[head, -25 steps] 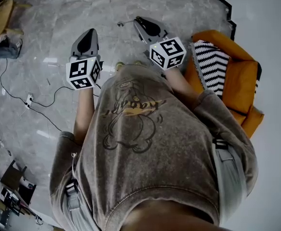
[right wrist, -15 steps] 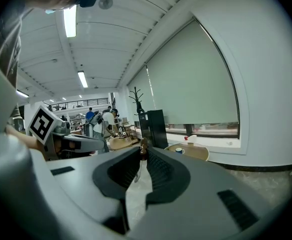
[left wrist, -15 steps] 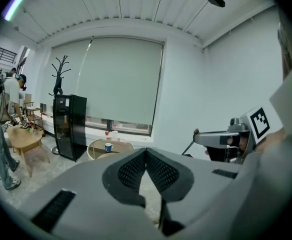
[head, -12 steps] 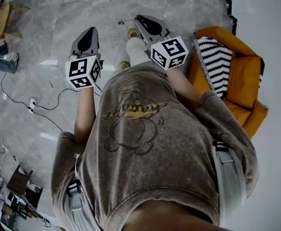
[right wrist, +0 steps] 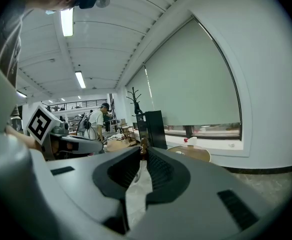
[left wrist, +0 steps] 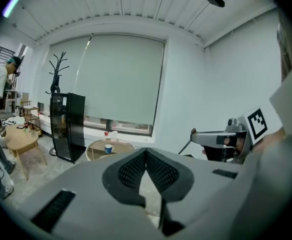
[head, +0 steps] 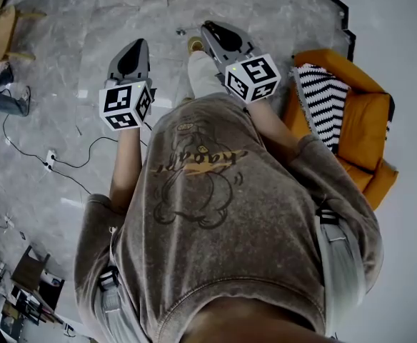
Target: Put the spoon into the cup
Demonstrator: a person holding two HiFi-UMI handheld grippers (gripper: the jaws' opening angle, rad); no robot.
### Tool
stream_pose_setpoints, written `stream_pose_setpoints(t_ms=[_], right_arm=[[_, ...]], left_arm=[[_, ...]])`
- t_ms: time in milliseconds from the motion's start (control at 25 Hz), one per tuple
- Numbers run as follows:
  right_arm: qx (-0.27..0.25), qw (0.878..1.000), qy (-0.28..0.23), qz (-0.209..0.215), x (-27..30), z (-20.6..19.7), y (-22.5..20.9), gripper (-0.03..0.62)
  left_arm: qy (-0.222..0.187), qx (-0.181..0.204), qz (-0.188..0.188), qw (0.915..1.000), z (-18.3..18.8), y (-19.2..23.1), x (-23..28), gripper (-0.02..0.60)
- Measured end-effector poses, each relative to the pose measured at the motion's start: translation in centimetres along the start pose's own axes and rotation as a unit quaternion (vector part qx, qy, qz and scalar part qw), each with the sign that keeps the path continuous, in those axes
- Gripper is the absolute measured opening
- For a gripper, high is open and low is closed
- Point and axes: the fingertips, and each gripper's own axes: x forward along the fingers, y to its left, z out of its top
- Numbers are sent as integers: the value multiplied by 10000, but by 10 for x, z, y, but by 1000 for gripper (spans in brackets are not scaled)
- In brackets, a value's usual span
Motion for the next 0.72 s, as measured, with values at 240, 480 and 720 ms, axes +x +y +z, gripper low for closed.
stream_pose_setpoints(t_ms=[240, 480, 720], right_arm=[[73, 10000, -20, 36, 29, 5, -17, 57], [73, 9999, 37, 109, 67, 13, -38, 57], [108, 9997, 115, 161, 108, 30, -72, 57]], left_arm=[[29, -37, -3, 10000, 7, 19, 26, 17], [45, -68, 6, 10000, 18, 39, 61, 17], [66, -148, 61, 9998, 40, 63, 105, 17]])
